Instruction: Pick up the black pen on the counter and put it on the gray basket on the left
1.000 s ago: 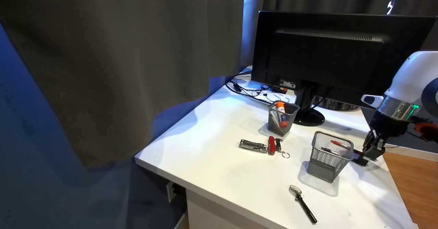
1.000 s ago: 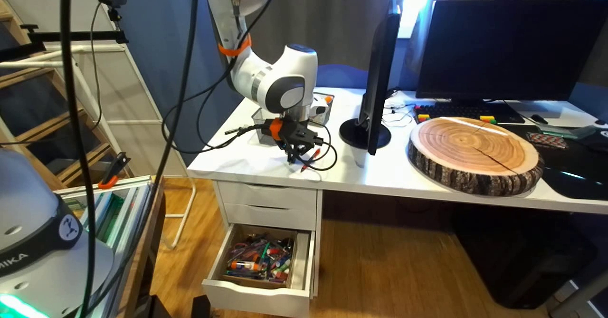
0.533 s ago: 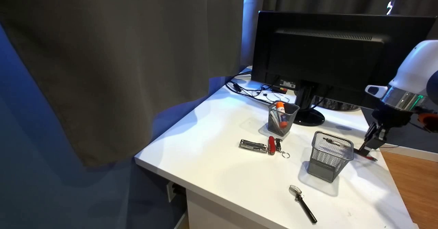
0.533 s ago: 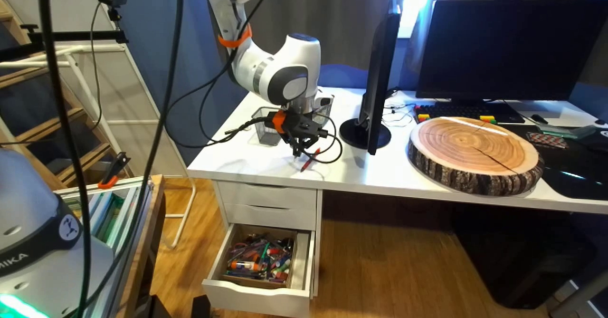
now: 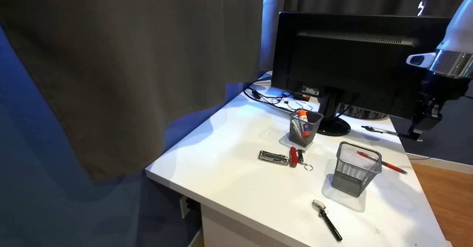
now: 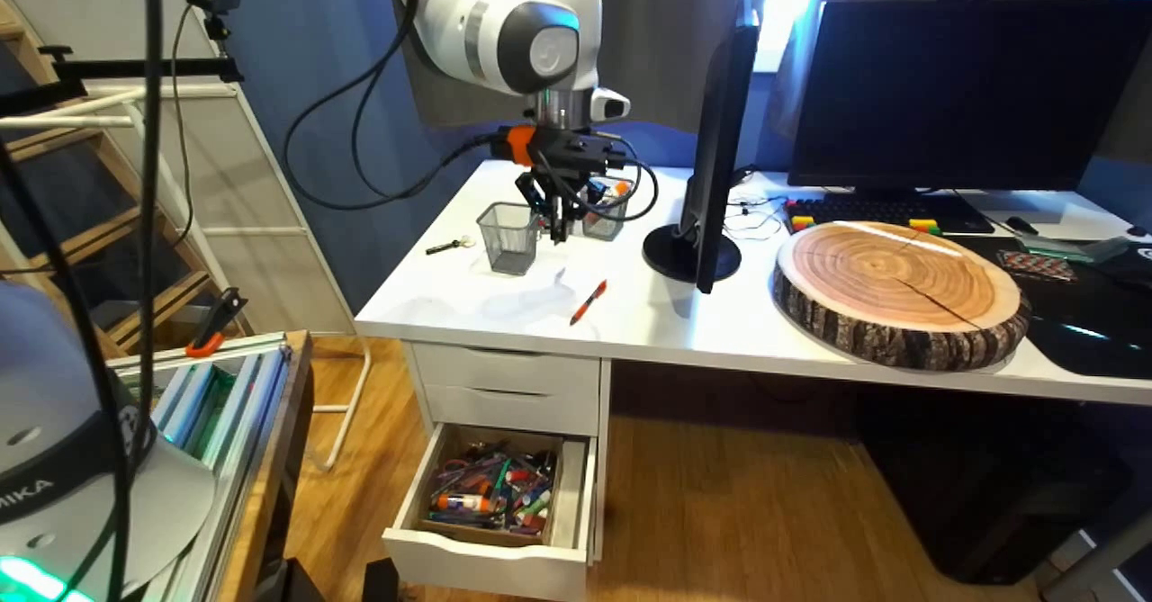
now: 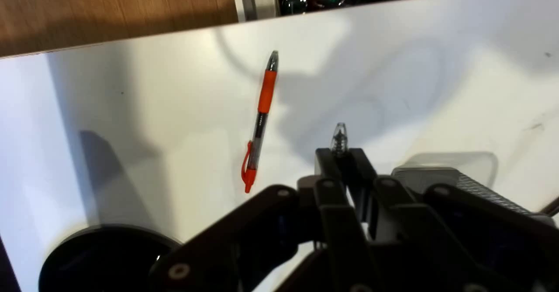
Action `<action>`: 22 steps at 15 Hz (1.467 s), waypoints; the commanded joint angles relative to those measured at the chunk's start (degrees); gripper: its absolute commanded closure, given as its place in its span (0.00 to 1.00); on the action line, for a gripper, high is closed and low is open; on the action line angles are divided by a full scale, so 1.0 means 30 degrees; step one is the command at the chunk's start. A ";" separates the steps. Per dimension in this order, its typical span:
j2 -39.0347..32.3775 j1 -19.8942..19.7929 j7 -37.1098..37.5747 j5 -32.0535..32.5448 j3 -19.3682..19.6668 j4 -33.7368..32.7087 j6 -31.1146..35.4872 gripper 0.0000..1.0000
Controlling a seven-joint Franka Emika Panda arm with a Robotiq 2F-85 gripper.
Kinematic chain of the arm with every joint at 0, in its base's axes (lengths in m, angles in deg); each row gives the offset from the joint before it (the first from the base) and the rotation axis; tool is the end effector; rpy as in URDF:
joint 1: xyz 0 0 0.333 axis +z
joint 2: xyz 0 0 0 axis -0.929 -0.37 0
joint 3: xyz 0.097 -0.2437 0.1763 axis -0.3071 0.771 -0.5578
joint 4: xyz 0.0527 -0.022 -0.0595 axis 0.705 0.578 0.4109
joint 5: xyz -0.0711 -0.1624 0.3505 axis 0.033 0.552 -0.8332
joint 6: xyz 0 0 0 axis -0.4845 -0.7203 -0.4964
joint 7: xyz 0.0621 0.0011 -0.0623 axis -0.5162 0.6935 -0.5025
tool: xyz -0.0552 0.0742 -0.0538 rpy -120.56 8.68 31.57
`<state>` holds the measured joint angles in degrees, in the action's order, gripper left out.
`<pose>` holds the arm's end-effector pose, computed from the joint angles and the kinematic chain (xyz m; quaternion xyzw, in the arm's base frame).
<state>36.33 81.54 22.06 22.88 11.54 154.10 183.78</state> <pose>0.4764 0.2930 0.2349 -0.8705 -0.4918 -0.0087 0.0182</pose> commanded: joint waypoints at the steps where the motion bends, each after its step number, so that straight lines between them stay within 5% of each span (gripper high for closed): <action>1: 0.1905 0.0453 -0.0353 0.0167 -0.0515 -0.0476 -0.4120 0.97; 11: 0.1140 0.2756 -0.1046 0.2071 -0.1218 -0.4933 -1.3617 0.97; 18: -0.1695 0.4594 -0.0875 0.5009 -0.1321 -0.8215 -1.5889 0.97; 22: -0.3034 0.4863 -0.1161 0.5149 -0.1281 -0.9373 -1.5432 0.97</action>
<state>31.28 95.39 19.62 37.24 7.63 130.75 138.76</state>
